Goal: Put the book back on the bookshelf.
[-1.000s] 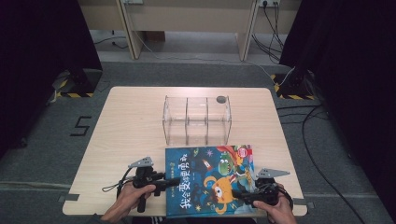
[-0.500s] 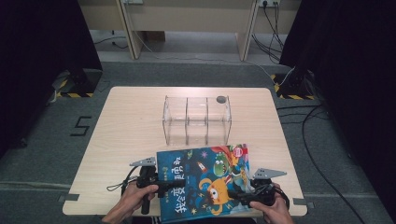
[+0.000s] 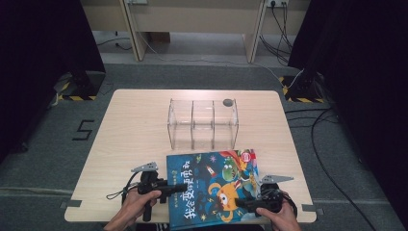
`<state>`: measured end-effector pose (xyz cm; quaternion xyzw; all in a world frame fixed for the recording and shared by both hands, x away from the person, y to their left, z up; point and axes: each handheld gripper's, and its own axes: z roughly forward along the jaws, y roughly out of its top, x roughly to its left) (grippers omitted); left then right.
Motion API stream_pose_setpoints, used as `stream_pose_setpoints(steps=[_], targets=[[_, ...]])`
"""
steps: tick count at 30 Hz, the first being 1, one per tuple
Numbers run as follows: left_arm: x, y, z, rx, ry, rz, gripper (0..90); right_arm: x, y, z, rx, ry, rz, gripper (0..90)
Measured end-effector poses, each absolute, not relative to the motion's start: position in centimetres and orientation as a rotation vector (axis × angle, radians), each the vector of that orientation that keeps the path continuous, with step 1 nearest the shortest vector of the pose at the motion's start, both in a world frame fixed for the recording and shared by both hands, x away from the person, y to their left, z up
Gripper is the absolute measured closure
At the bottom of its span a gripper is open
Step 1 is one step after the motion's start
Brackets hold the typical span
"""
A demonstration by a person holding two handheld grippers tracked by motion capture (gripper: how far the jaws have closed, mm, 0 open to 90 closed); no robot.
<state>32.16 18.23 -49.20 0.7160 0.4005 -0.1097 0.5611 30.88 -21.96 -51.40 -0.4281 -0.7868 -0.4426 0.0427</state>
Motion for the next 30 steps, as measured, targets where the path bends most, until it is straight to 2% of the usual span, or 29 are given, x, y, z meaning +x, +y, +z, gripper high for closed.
stream_pose_setpoints(steps=[11,18,30], targets=[[31.8,18.3,-48.7,1.619,0.928,-0.311,69.4,31.0,-22.7,-51.4,-1.369,-2.297,-1.378,16.6],[31.4,18.2,-48.3,1.591,0.969,-0.325,69.5,30.9,-23.7,-51.3,-1.466,-2.315,-1.37,16.9],[30.6,18.1,-47.4,1.617,0.975,-0.288,69.8,28.9,-22.8,-49.8,-1.47,-2.563,-1.398,16.3]])
